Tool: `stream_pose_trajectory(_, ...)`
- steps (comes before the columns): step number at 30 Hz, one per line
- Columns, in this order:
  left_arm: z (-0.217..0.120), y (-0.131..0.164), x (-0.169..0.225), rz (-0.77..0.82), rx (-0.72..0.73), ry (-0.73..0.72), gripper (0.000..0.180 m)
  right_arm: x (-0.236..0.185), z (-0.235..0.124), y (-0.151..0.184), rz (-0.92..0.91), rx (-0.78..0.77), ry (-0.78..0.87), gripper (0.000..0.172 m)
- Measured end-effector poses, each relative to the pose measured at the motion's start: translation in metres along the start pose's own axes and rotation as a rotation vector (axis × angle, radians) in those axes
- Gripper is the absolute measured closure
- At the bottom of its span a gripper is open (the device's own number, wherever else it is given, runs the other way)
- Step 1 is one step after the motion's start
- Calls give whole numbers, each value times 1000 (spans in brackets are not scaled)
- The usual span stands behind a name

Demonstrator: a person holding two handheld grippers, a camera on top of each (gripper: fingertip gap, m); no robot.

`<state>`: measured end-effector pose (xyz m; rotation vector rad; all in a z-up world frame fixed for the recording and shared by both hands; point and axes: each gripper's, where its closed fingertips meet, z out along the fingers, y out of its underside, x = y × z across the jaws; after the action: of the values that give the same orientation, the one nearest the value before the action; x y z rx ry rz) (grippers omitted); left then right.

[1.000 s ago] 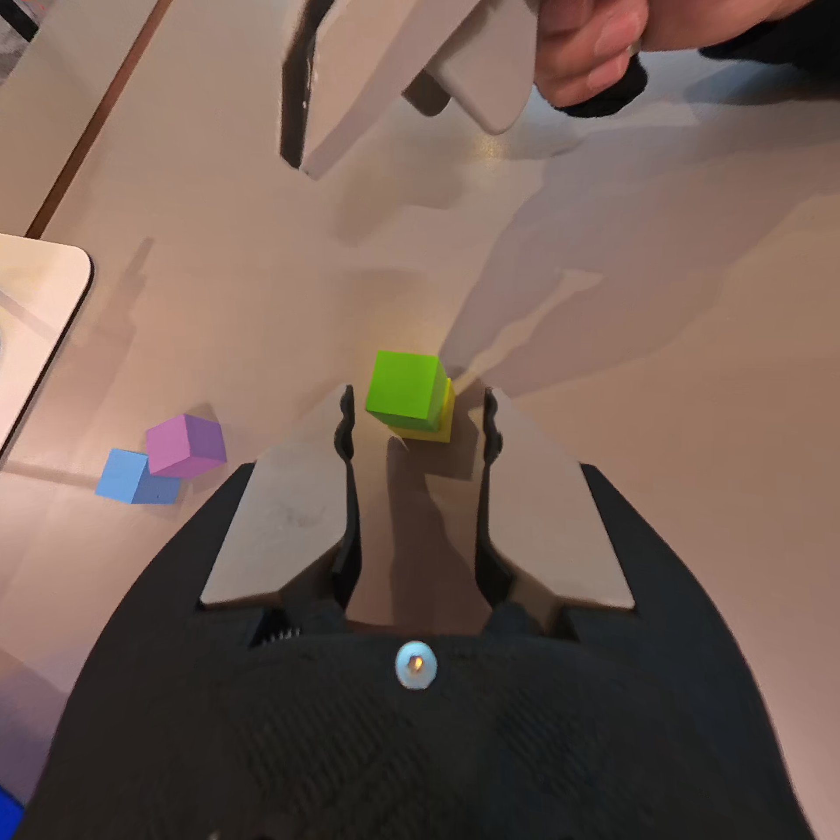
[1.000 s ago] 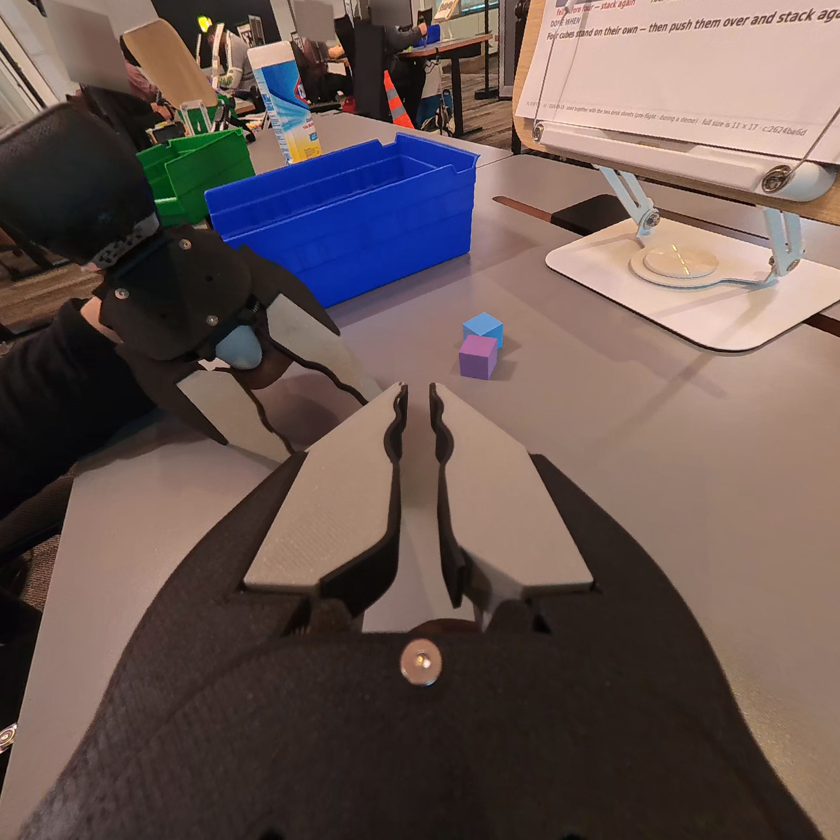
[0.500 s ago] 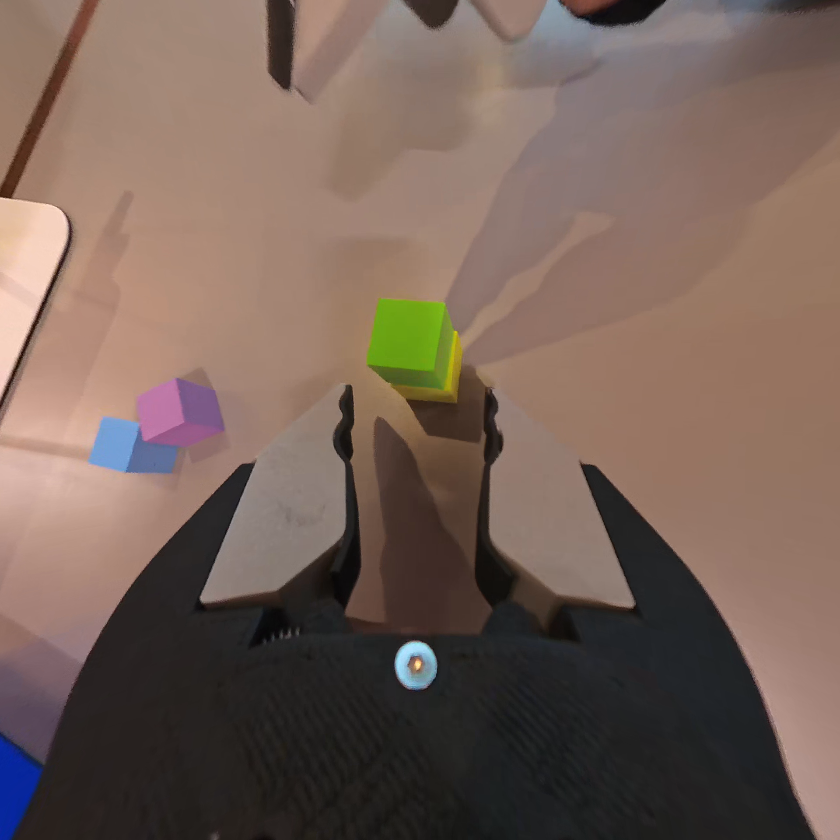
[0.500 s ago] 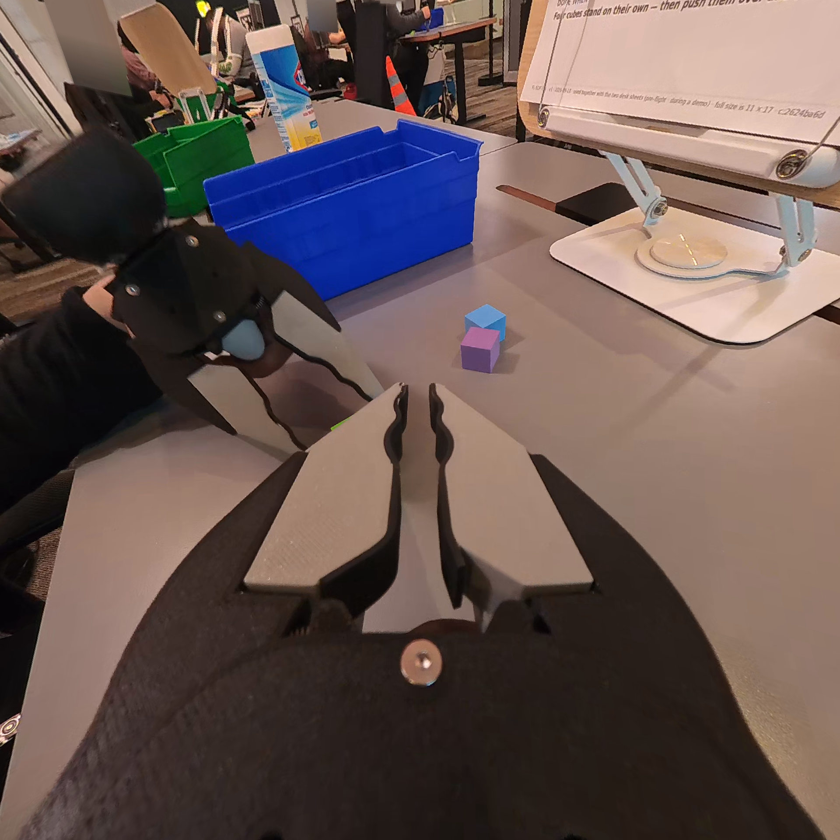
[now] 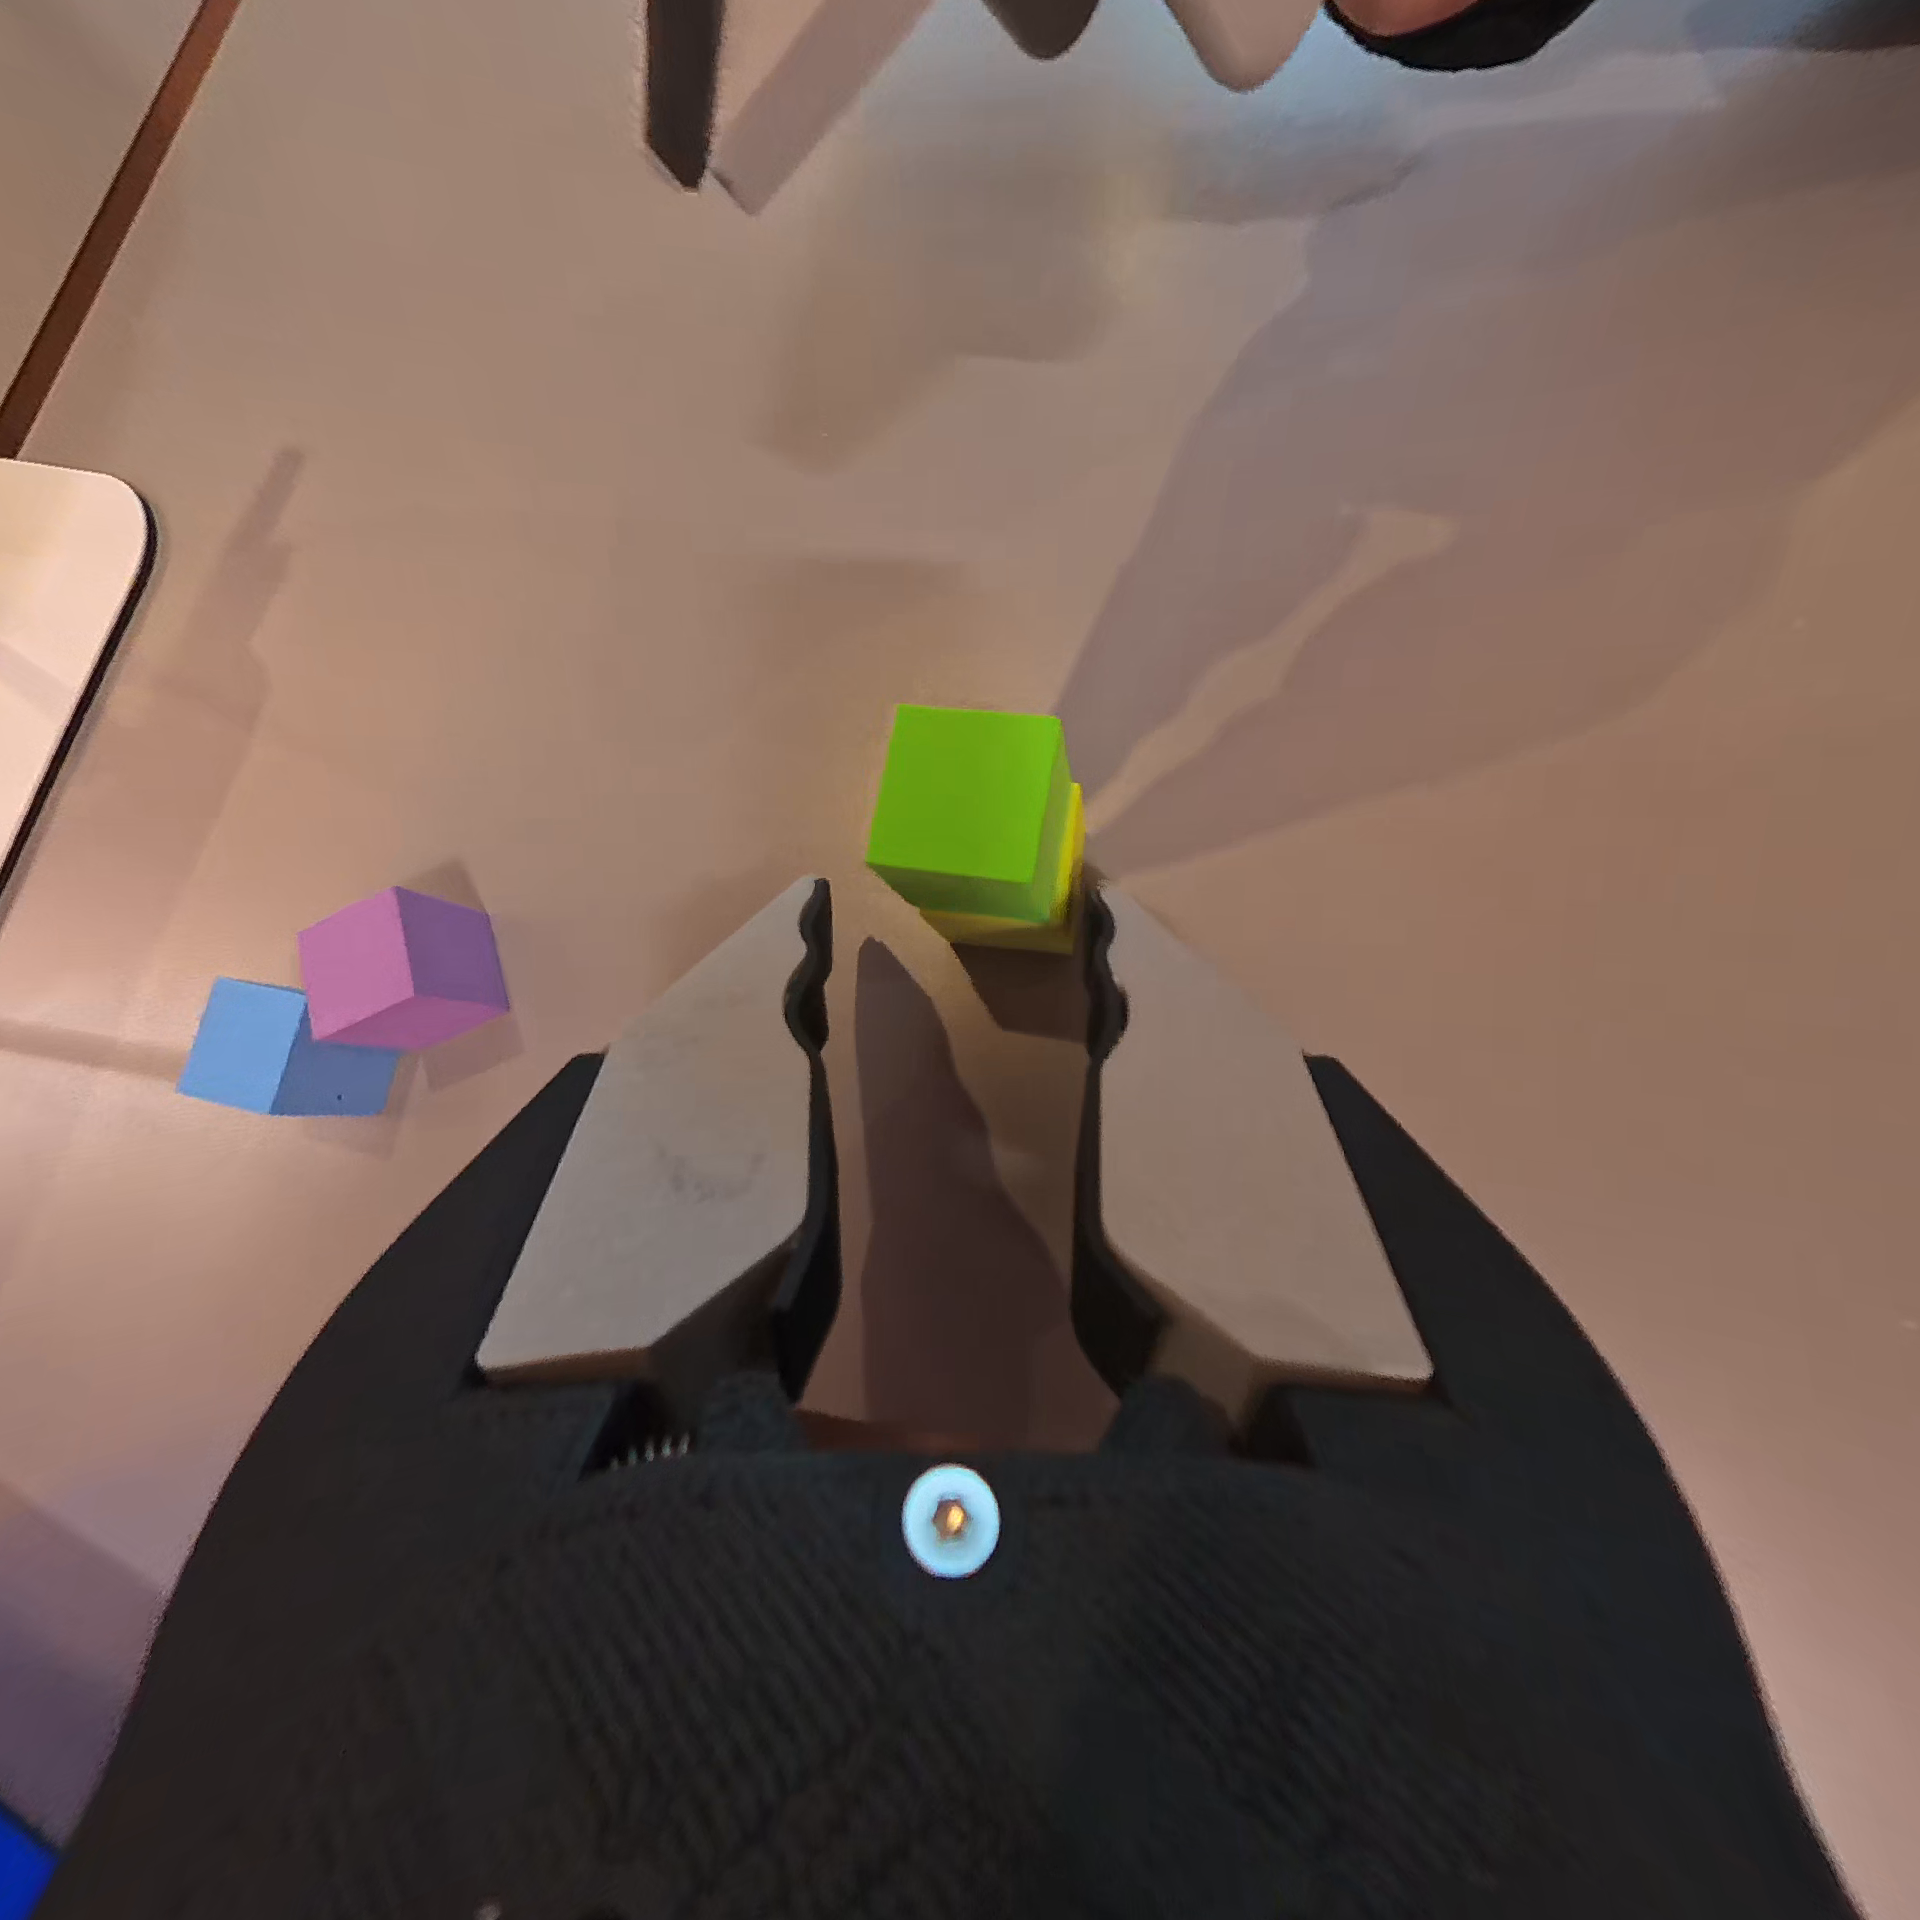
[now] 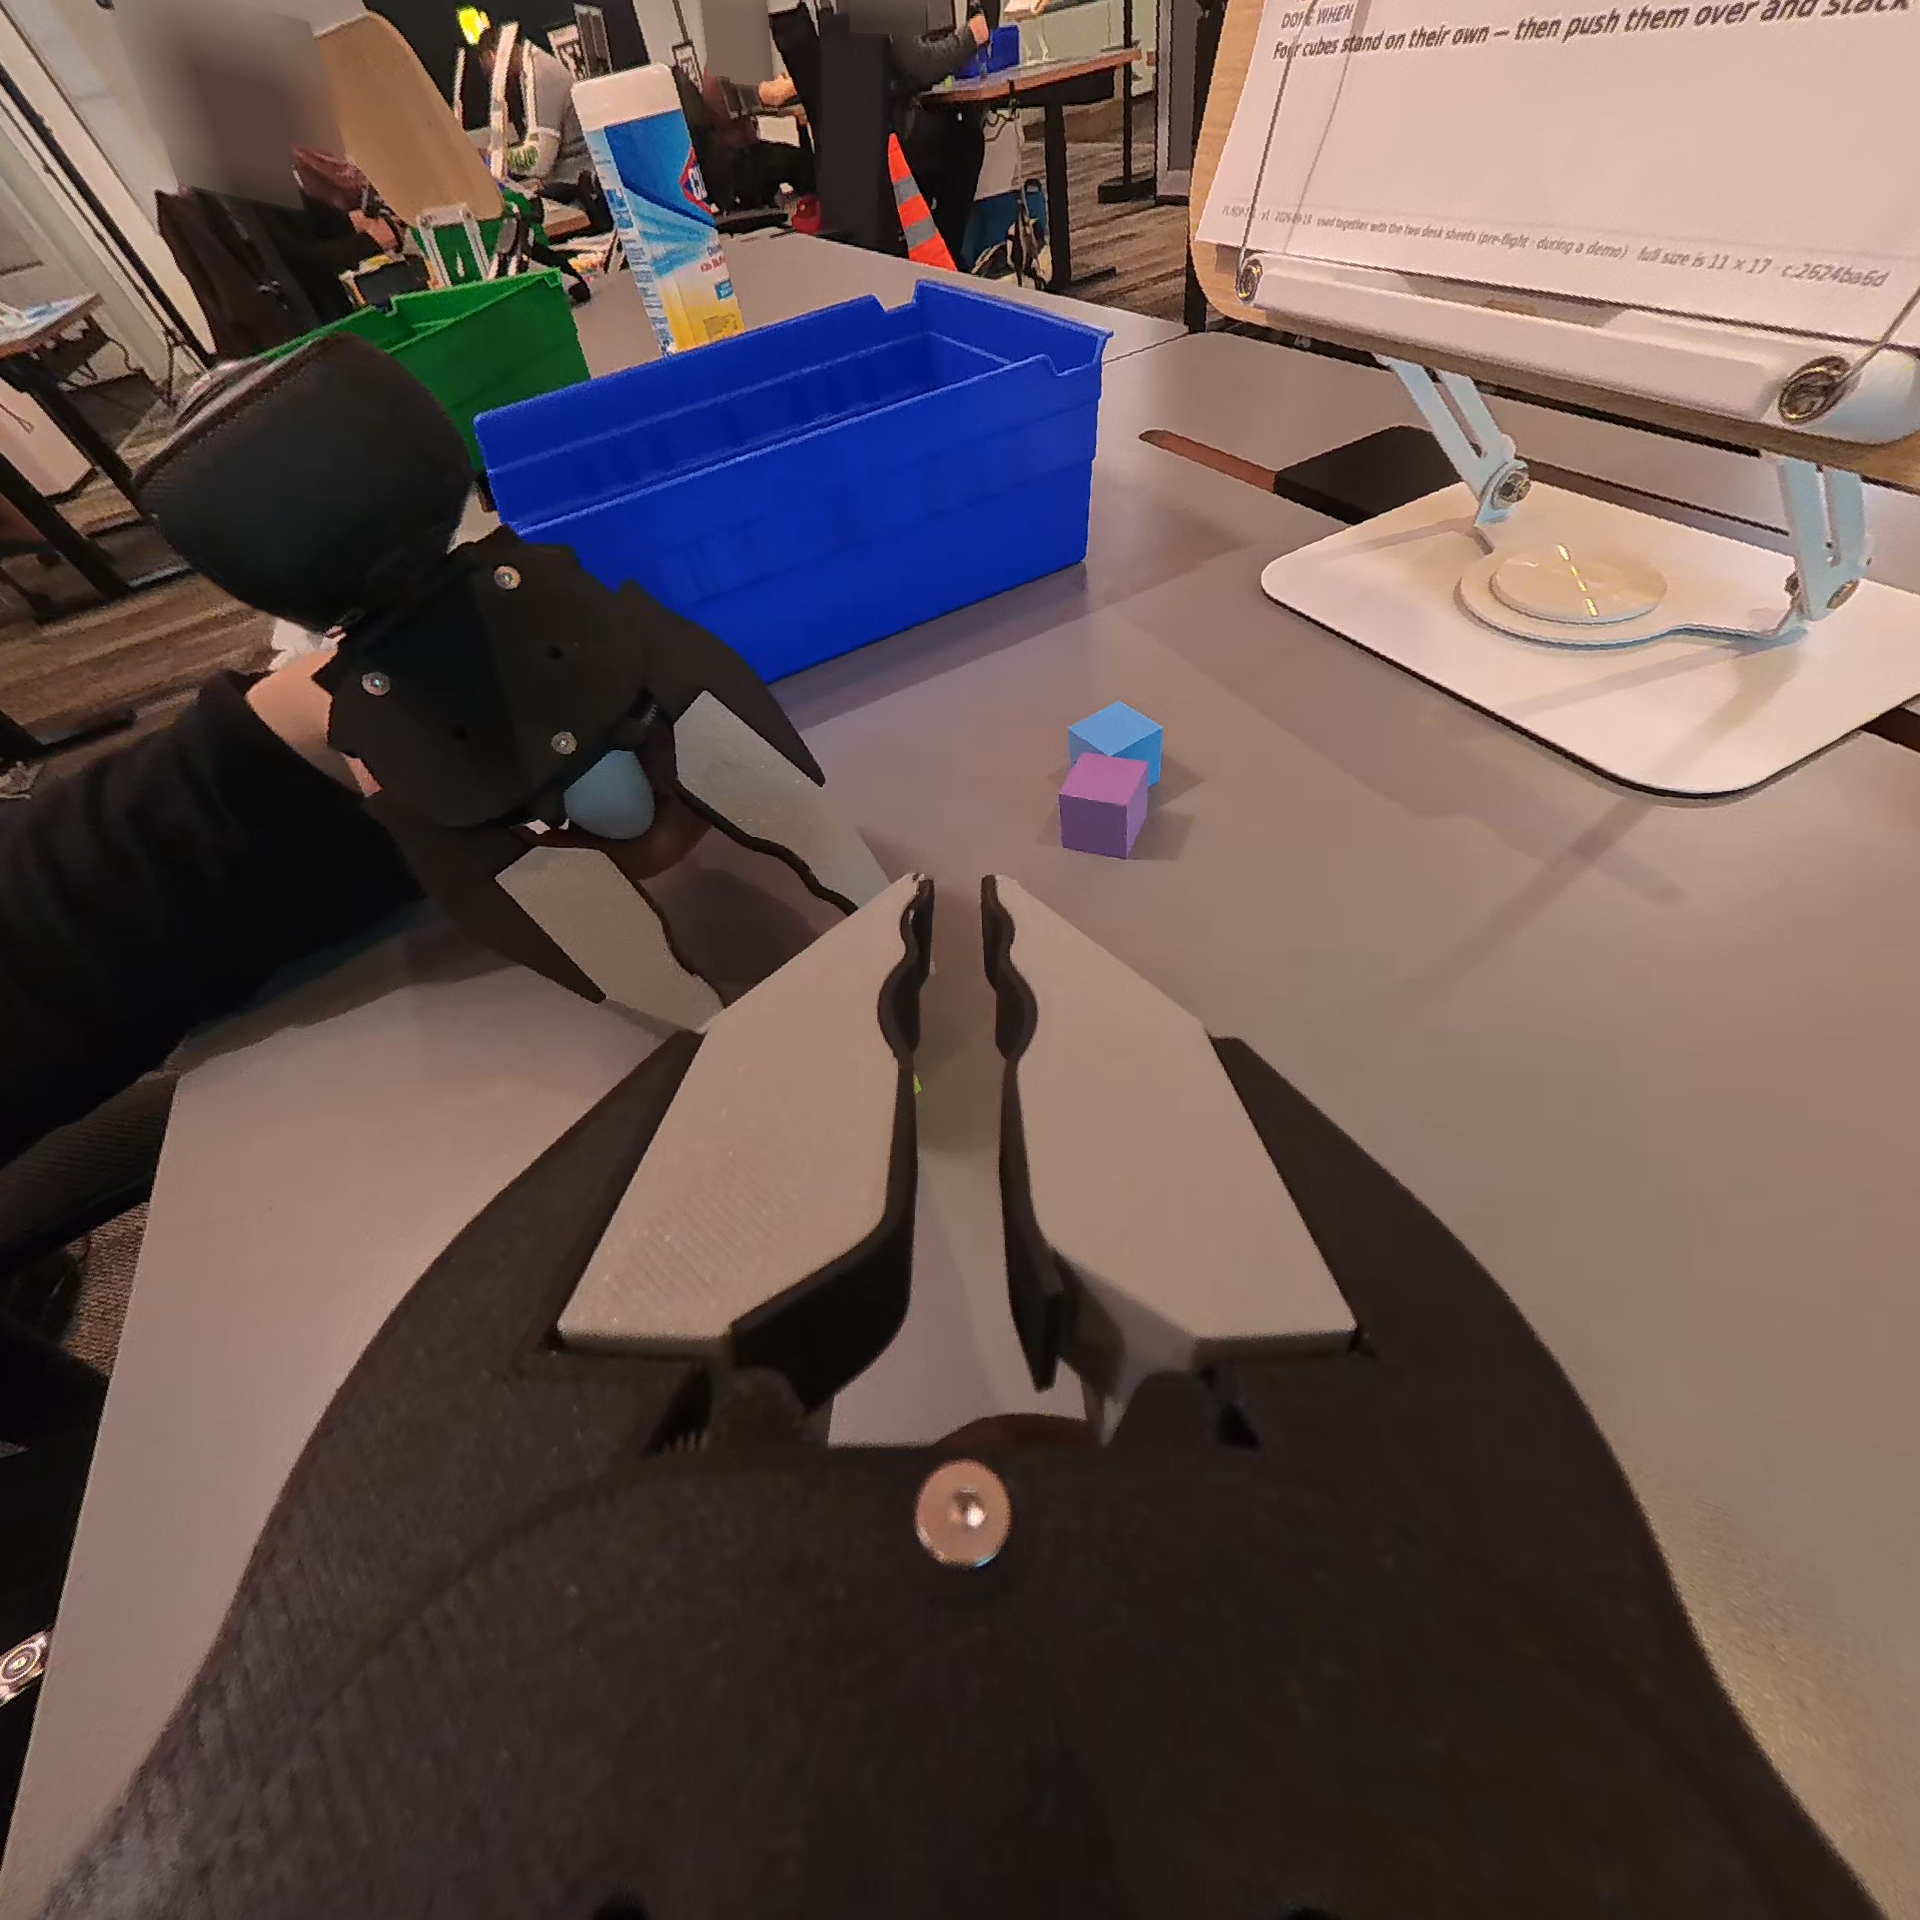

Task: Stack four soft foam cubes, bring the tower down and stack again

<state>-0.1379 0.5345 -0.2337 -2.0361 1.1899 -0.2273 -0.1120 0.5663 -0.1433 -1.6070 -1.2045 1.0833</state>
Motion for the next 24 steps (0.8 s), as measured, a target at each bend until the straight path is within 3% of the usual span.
stream_pose_trajectory(17, 5, -3, 0, 17, -29, 29, 135, 0, 4, 4, 1, -15, -3, 165)
stream_pose_trajectory(24, 4, -1, -2, 23, -35, 23, 144, 0, 4, 3, 2, -13, -2, 166)
